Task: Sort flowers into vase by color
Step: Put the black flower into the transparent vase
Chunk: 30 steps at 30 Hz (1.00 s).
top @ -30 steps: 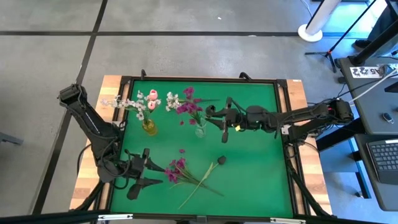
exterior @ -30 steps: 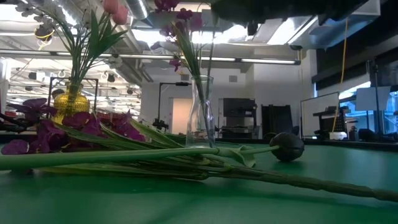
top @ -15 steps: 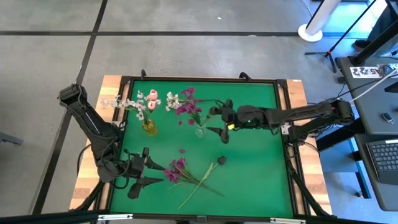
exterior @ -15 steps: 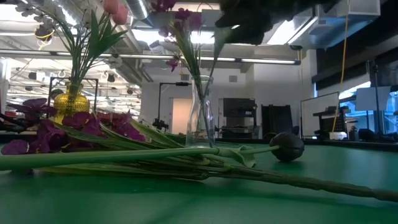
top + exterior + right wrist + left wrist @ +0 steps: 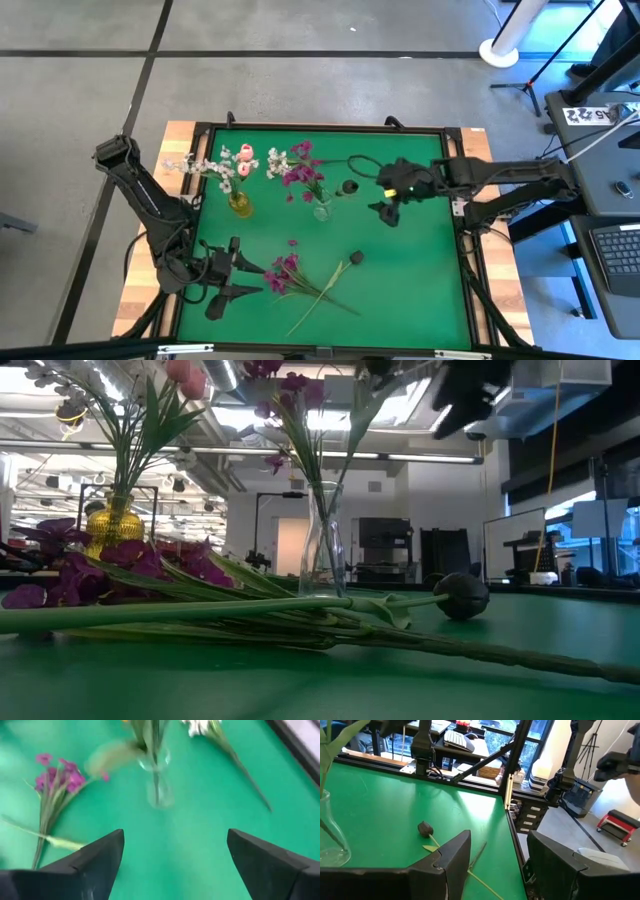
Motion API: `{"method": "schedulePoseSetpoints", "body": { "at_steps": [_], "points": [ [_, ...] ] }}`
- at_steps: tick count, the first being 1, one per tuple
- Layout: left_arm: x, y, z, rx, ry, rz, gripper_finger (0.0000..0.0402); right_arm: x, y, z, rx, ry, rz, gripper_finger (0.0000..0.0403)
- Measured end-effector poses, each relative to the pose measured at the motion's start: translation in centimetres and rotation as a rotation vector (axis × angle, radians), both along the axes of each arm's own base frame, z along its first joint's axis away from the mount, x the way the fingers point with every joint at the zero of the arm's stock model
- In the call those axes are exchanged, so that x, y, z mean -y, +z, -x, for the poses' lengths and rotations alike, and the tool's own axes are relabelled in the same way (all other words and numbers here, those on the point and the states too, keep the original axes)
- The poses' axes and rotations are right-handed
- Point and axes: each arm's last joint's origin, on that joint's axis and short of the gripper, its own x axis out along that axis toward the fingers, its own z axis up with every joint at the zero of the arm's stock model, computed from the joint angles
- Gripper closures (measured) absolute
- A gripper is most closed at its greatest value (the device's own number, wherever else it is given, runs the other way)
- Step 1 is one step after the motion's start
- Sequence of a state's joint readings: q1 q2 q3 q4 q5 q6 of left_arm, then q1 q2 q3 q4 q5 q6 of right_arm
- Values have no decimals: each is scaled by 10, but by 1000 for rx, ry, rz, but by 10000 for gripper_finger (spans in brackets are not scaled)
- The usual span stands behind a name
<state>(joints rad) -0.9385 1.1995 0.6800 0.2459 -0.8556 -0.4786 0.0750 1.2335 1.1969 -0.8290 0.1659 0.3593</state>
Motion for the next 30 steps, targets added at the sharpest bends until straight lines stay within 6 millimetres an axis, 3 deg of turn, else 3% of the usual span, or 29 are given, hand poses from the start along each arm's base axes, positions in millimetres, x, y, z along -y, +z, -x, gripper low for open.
{"method": "schedulePoseSetpoints", "body": {
  "at_steps": [5,8,13,17,20,23,30],
  "points": [
    [0,0,0,0,1,6,210,-29,-6,11,-73,19,-34,50],
    [0,0,0,0,1,6,210,-57,-15,12,-9,47,-38,50],
    [0,0,0,1,1,9,210,-107,-45,16,156,102,-91,50],
    [0,0,0,0,8,47,210,-140,-84,15,283,131,-172,50],
    [0,1,0,2,8,49,210,-163,-107,4,431,163,-294,50],
    [-1,1,-1,3,12,46,210,-182,-125,-13,502,216,-301,50],
    [-4,1,-4,4,33,67,210,-206,-154,-61,368,327,-104,50]
  ]
}}
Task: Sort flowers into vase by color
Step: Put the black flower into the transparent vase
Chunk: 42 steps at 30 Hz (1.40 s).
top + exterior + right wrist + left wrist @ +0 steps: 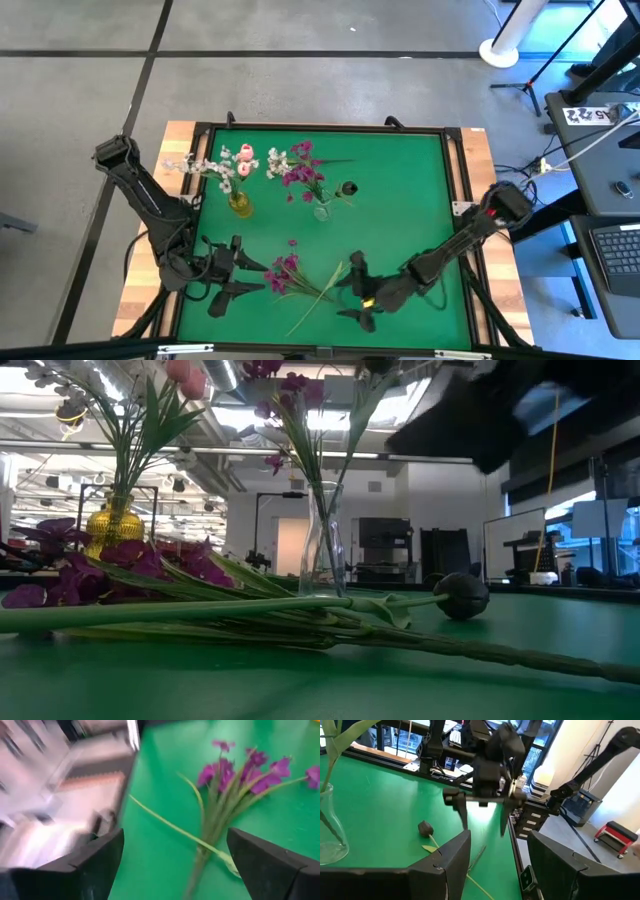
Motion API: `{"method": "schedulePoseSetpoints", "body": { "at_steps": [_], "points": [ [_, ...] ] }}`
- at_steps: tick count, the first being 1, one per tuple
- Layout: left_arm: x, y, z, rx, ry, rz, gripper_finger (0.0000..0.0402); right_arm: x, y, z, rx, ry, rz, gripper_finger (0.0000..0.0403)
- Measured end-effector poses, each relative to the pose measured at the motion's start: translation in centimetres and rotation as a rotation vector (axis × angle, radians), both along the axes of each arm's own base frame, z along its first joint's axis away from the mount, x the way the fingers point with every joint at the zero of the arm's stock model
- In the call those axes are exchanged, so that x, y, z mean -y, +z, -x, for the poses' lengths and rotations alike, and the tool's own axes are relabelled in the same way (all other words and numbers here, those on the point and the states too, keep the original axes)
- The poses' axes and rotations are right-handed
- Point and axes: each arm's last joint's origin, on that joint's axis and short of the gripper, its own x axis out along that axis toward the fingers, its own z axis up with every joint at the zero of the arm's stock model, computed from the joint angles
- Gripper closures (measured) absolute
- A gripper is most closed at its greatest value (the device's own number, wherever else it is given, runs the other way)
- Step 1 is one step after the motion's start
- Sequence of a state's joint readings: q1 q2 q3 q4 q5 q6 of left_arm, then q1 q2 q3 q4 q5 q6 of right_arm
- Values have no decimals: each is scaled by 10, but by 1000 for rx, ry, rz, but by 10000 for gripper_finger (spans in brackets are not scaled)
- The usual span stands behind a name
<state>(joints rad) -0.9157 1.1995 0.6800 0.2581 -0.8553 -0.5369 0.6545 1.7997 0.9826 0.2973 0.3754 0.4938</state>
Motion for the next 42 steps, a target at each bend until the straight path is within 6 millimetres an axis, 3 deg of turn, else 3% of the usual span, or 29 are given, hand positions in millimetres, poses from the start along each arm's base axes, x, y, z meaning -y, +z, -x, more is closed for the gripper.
{"method": "schedulePoseSetpoints", "body": {
  "at_steps": [5,13,25,42],
  "points": [
    [0,0,0,-2,-10,-8,210,2,-7,-16,-170,-4,180,54],
    [0,-1,1,-12,-11,-22,210,22,-18,-9,-415,-51,322,102],
    [0,-2,0,-13,-10,-21,210,49,-26,-25,-452,-57,366,160],
    [0,-1,0,-12,-11,-28,210,64,-41,-20,-529,-88,307,165]
  ]
}}
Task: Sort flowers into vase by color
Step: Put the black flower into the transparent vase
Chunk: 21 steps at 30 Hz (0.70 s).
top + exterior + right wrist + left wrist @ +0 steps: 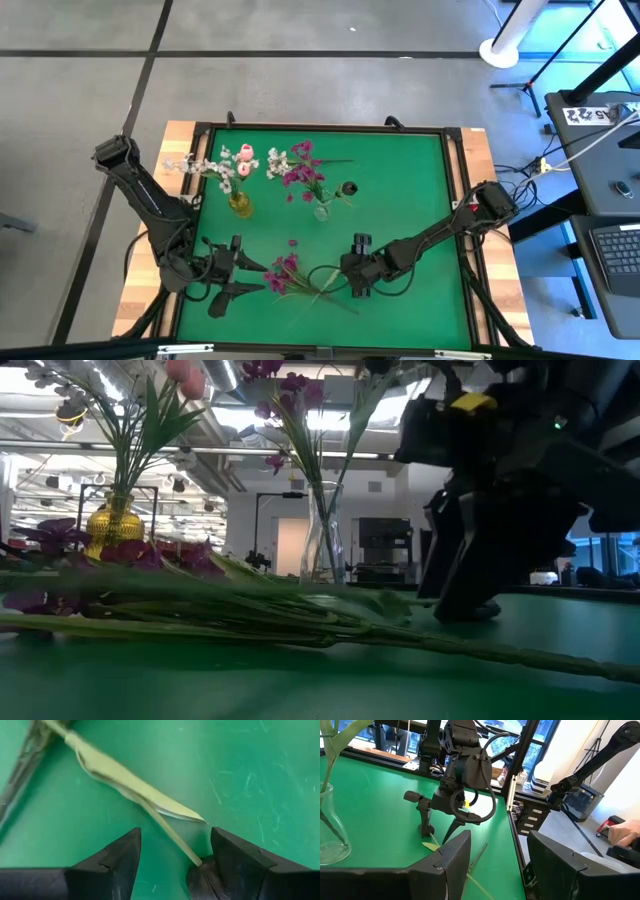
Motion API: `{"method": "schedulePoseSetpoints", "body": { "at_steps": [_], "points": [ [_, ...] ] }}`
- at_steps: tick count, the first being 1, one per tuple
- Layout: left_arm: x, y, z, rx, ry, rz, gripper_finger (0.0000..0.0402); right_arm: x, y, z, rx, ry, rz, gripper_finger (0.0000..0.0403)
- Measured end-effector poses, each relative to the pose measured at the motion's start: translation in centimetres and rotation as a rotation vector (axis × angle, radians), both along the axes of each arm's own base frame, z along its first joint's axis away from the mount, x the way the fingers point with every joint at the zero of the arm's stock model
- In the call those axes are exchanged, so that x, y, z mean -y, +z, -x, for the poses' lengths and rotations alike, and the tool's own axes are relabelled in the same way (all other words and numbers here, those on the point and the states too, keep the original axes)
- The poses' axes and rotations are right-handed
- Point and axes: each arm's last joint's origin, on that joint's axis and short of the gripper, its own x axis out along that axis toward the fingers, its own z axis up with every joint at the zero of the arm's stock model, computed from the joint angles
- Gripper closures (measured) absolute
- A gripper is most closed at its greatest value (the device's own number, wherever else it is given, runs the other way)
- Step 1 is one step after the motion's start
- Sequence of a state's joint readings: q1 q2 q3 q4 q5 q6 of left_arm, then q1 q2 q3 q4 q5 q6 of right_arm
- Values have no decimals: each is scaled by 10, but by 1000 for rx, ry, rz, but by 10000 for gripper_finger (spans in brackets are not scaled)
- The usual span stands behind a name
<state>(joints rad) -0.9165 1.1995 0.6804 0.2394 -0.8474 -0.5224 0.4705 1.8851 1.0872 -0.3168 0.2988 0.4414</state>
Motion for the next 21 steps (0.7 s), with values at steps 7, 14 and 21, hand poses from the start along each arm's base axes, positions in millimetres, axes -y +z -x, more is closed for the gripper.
{"method": "schedulePoseSetpoints", "body": {
  "at_steps": [7,14,21],
  "points": [
    [0,0,0,0,0,-1,210,2,-4,3,-13,1,3,176],
    [0,0,0,0,0,-1,210,1,-4,3,-13,27,11,260],
    [0,0,0,0,0,-1,210,2,-4,4,-27,35,20,367]
  ]
}}
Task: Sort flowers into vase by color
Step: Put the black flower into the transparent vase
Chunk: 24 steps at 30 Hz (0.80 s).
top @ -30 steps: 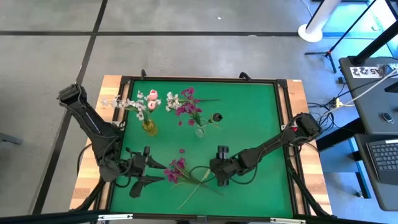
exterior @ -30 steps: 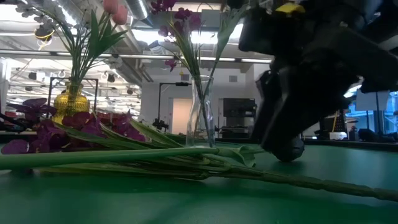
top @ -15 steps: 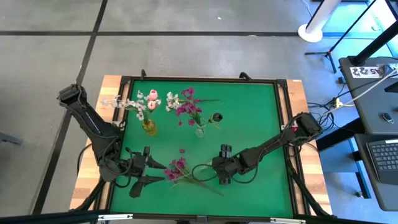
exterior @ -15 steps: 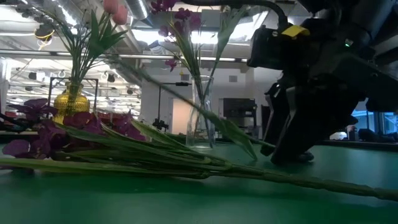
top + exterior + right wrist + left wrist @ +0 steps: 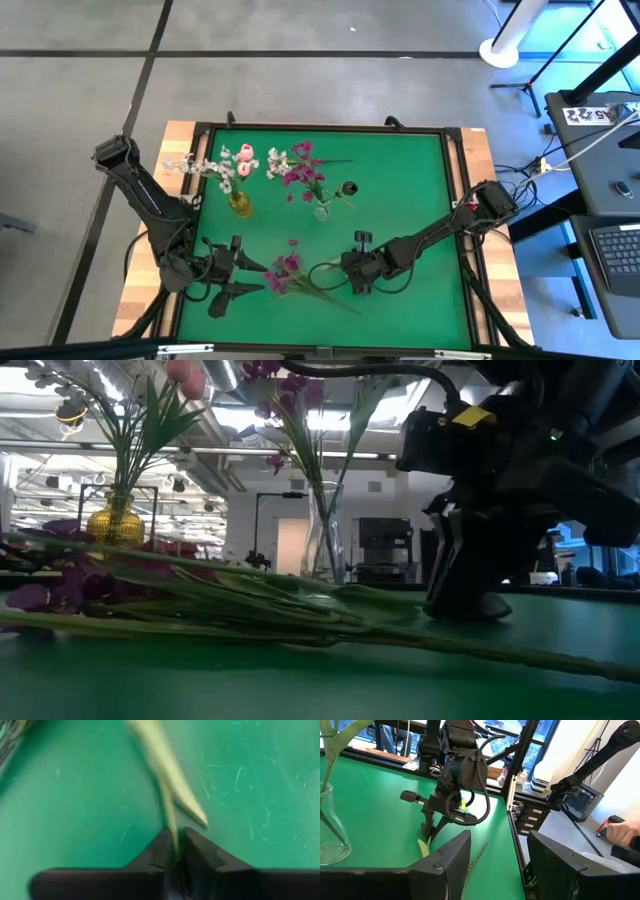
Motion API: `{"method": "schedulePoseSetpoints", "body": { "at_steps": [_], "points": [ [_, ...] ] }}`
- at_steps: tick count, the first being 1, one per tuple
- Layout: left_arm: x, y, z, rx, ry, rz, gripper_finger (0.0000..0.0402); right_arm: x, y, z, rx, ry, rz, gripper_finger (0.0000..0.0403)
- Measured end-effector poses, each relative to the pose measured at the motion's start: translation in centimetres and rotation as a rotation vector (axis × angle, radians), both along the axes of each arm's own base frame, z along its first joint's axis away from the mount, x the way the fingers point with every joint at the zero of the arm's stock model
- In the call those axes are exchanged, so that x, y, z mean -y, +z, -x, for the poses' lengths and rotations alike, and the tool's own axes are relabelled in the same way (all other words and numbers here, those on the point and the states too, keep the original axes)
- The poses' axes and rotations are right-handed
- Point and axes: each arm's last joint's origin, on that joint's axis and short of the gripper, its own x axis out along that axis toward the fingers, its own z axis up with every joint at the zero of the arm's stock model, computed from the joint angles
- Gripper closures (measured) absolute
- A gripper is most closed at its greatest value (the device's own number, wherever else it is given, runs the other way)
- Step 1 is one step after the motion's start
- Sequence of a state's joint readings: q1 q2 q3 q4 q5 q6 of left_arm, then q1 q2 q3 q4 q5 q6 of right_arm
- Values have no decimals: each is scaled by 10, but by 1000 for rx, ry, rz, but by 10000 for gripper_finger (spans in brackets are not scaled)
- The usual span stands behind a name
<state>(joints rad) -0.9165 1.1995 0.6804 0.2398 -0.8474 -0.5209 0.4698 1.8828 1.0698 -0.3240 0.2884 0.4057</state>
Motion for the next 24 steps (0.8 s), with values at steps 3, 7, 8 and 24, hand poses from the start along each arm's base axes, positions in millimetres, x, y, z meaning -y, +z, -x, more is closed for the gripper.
{"method": "schedulePoseSetpoints", "body": {
  "at_steps": [3,7,8,24],
  "points": [
    [0,0,0,0,0,0,210,0,5,-1,-40,16,24,394],
    [0,0,0,1,2,-1,210,-3,19,-4,-104,19,55,383],
    [0,0,0,5,12,-7,210,-4,25,-6,-114,19,60,384],
    [-1,38,-29,-41,-34,-192,210,-15,138,-28,-89,38,81,397]
  ]
}}
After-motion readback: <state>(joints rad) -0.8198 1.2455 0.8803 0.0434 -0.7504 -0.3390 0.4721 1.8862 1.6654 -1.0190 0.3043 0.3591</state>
